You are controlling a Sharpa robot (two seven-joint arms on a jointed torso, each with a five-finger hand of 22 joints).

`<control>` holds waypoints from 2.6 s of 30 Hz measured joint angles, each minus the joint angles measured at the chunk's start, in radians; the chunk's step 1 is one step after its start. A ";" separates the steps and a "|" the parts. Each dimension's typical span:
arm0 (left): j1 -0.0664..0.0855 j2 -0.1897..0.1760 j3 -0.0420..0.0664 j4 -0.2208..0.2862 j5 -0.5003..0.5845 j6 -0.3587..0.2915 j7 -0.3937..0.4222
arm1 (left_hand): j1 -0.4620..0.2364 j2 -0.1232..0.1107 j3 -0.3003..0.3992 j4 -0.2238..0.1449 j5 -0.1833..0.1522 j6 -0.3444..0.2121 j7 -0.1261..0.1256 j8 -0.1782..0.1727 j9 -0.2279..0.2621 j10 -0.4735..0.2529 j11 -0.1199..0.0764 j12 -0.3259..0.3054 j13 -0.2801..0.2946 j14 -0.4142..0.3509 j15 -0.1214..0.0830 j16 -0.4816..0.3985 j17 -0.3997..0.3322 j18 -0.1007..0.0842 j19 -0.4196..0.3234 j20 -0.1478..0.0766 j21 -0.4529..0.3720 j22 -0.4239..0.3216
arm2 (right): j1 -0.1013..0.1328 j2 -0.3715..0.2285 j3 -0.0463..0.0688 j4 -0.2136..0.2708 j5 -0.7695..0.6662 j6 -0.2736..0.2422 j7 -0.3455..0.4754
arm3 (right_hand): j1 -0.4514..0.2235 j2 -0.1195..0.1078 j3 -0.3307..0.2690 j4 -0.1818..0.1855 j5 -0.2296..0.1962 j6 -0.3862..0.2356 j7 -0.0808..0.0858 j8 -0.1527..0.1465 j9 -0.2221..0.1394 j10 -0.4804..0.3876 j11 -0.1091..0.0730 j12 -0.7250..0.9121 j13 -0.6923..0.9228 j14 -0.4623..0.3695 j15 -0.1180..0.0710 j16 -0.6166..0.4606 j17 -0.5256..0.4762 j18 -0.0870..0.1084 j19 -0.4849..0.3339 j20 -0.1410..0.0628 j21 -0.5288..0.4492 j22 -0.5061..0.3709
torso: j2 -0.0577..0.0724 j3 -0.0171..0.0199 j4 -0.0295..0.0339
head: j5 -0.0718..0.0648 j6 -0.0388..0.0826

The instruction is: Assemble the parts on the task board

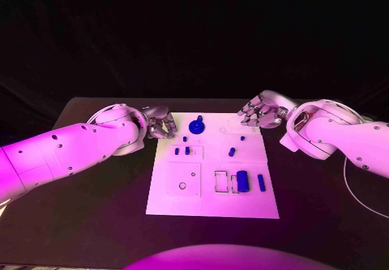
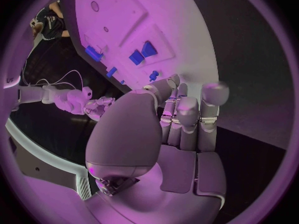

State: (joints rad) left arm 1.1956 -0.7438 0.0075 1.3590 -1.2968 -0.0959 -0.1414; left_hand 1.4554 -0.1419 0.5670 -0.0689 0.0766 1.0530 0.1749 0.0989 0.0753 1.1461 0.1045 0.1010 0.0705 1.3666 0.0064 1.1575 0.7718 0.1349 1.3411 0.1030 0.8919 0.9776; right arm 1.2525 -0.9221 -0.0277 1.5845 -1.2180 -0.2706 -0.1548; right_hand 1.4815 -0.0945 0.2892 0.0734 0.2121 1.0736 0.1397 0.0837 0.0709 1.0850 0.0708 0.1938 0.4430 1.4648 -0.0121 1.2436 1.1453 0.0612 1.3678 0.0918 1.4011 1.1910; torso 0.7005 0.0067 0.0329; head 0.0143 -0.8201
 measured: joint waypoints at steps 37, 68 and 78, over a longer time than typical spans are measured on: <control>-0.006 -0.174 -0.031 0.182 1.356 -0.180 0.510 | -0.081 0.040 -0.105 0.034 0.000 -0.043 0.009 0.015 -0.006 -0.010 -0.003 0.149 0.059 -0.159 0.010 -0.117 -0.225 0.028 -0.150 0.010 -0.243 -0.171 | -0.073 0.094 -0.007 -0.058 -0.568 0.169 -0.115 | -0.089 -0.063 0.182 -0.027 -0.067 0.065 -0.028 -0.014 0.003 0.073 -0.016 -0.113 -0.306 0.000 -0.015 -0.062 -0.097 0.016 -0.014 -0.008 -0.034 -0.047 | 0.004 -0.0001 0.0012 | -0.044 0.016; -0.006 -0.175 -0.031 0.177 1.376 -0.185 0.511 | -0.081 0.040 -0.117 0.022 0.000 -0.068 0.016 0.022 -0.006 -0.049 0.004 0.179 0.072 -0.162 0.014 -0.106 -0.229 0.028 -0.150 0.010 -0.247 -0.174 | -0.082 0.072 -0.004 -0.035 -0.550 0.097 -0.112 | -0.089 -0.005 0.229 -0.065 -0.118 0.119 -0.032 -0.004 0.017 0.149 -0.022 -0.106 -0.347 0.000 -0.015 -0.078 -0.135 0.016 0.008 -0.015 -0.026 -0.015 | 0.001 0.0002 0.0006 | -0.051 0.008; -0.006 -0.174 -0.031 0.177 1.378 -0.193 0.511 | -0.081 0.040 -0.120 0.019 0.000 -0.076 0.017 0.025 -0.006 -0.057 0.008 0.189 0.075 -0.166 0.017 -0.105 -0.231 0.028 -0.150 0.010 -0.247 -0.174 | -0.058 0.024 0.004 0.060 -0.519 0.051 -0.112 | -0.090 -0.001 0.231 -0.068 -0.125 0.120 -0.030 -0.010 0.018 0.152 -0.018 -0.106 -0.350 0.000 -0.015 -0.078 -0.134 0.016 0.011 -0.011 -0.022 -0.013 | 0.001 0.0000 -0.0008 | -0.053 0.011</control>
State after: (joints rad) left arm 1.1892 -0.9182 -0.0237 1.5356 0.0815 -0.2886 0.3696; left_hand 1.3746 -0.1015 0.4470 -0.0500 0.0766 0.9767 0.1923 0.1235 0.0692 1.0896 0.1124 0.2903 0.1452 1.2011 0.0235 1.0528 0.5403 0.1631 1.1916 0.1127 0.6447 0.8035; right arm 1.1945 -0.8983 -0.0237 1.6445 -1.7370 -0.2194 -0.2673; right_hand 1.3910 -0.0959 0.5205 0.0052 0.0870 1.1939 0.1100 0.0734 0.0887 1.2375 0.0528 0.0879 0.0935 1.4647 -0.0270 1.1657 1.0117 0.0770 1.3789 0.0806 1.3789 1.1780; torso 0.7016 0.0067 0.0321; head -0.0384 -0.8088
